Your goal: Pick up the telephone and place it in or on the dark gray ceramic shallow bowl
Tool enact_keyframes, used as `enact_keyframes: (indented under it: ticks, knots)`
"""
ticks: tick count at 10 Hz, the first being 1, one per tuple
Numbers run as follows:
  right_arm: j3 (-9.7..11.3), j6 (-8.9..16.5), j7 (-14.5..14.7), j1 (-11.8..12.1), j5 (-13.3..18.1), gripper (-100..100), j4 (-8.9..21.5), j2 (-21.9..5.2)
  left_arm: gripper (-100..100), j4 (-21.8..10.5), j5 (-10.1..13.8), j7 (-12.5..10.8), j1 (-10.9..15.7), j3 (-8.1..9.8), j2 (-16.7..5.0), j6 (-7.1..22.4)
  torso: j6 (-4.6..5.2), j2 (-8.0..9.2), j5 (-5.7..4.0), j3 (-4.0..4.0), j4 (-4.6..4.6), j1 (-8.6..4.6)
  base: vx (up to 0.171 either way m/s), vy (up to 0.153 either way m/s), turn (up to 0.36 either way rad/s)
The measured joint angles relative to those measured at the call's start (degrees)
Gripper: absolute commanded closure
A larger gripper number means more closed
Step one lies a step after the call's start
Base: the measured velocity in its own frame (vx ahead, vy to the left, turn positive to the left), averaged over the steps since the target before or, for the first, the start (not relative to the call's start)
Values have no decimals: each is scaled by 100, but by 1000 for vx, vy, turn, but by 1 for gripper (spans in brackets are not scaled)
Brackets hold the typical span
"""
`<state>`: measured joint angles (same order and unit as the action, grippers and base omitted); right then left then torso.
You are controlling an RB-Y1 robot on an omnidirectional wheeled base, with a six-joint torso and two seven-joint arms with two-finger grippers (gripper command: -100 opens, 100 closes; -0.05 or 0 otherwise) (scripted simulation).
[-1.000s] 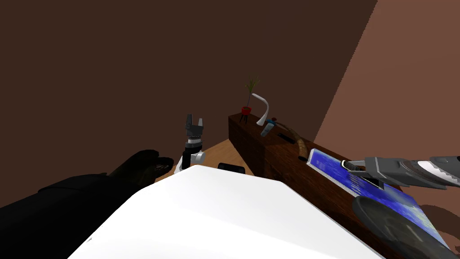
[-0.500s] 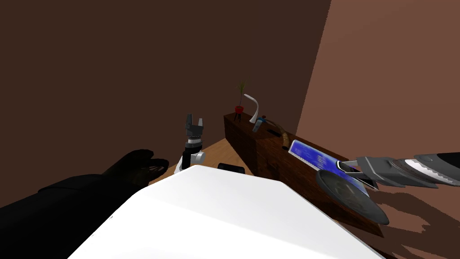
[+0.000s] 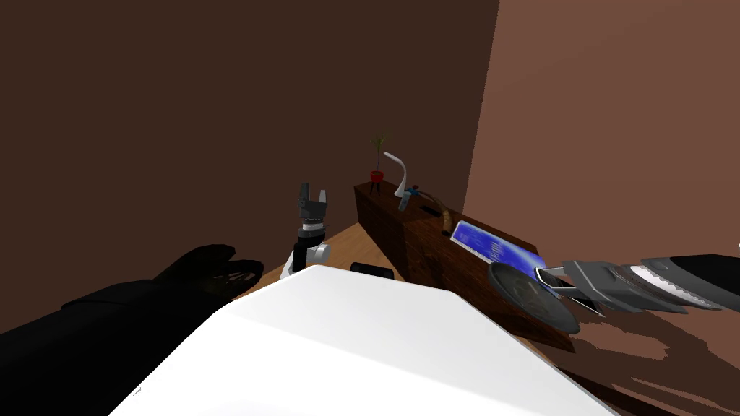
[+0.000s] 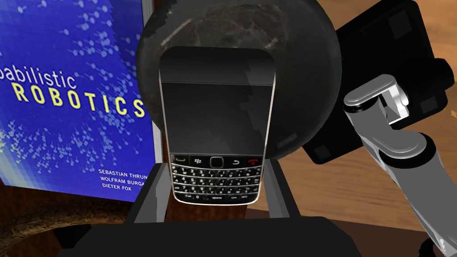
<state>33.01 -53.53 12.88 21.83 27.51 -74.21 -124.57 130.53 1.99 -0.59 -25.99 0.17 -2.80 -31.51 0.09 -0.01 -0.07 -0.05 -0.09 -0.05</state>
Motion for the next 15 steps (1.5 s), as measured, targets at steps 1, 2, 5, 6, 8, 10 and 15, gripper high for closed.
enact_keyframes:
  ticks: [1,2,5,6,8,10,15]
  knots:
    - [-35,12,-34,22,146,100,-41,81,0,0,0,0,0,0,0,0,3,0,-1,0,-1,2,6,-68,-74]
    - [53,61,-45,-27,212,100,-151,84,0,0,0,0,0,0,0,0,3,-3,2,-2,-1,6,3,-28,-19]
    - [72,66,-45,-27,220,-100,-166,85,0,0,0,0,0,-1,1,0,-4,-7,13,-3,1,38,0,-2,0]
    - [72,66,-45,-27,220,-100,-166,85,0,0,0,0,0,-1,1,0,-4,-7,13,-3,1,40,0,0,0]
    - [72,66,-45,-27,220,0,-166,85,0,0,0,0,0,-1,1,0,-4,-7,14,-3,1,42,0,0,0]
    - [118,24,-40,-103,133,-100,-228,-52,0,0,0,0,0,0,1,0,-3,-5,15,-1,2,37,-13,-29,-76]
    - [-107,-350,-176,-197,-11,-100,-302,-490,0,0,0,0,0,-1,1,0,-4,-3,12,0,2,33,-10,-32,-42]
